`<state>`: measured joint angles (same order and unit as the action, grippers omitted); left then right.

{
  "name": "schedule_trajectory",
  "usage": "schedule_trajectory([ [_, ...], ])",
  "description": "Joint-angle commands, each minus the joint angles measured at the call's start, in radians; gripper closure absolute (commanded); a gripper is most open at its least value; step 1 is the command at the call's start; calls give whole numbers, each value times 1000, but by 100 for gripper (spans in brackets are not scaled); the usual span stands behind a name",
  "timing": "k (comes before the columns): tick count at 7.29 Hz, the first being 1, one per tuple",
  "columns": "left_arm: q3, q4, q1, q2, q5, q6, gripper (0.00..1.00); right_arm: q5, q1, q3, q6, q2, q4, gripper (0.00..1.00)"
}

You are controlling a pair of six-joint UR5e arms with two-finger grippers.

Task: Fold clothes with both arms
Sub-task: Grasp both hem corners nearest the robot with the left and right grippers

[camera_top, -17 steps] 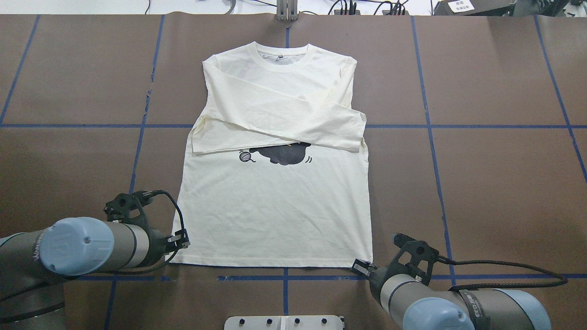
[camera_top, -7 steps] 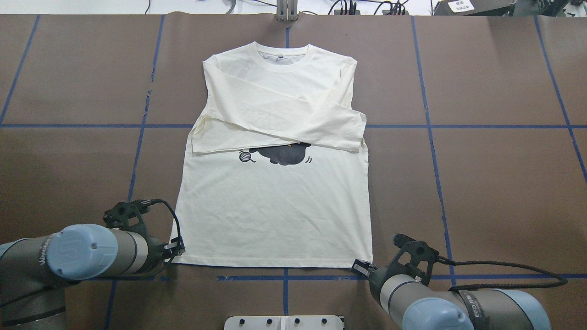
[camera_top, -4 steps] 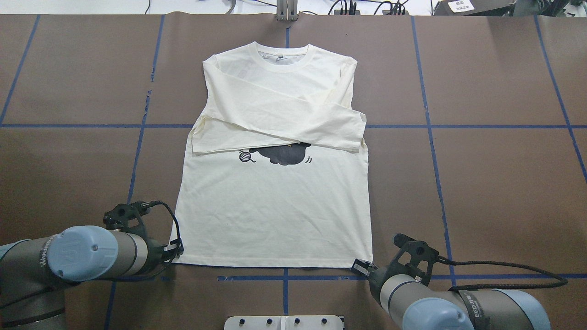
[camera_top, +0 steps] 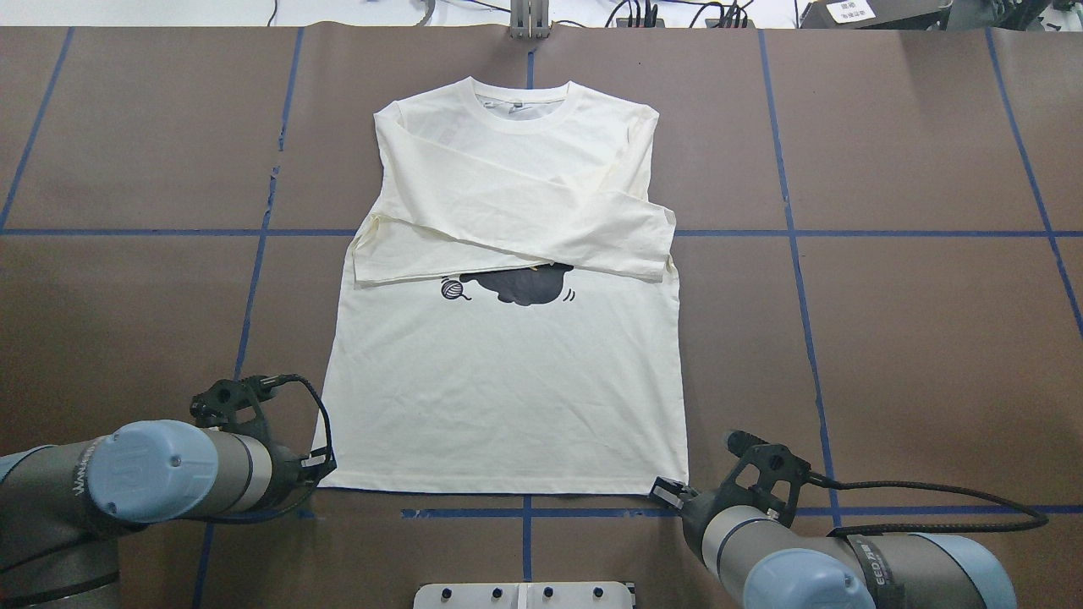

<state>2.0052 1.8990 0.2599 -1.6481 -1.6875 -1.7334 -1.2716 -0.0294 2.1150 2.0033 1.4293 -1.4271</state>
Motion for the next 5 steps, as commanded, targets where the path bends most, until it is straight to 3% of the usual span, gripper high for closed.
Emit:
schedule_trajectory([
  [1, 51, -53, -7, -9, -1, -2, 100, 3, -4, 16, 0, 29, 1, 100],
  [5, 222, -80, -4, 1, -153, -3, 100, -3, 17, 132, 2, 143, 4, 100],
])
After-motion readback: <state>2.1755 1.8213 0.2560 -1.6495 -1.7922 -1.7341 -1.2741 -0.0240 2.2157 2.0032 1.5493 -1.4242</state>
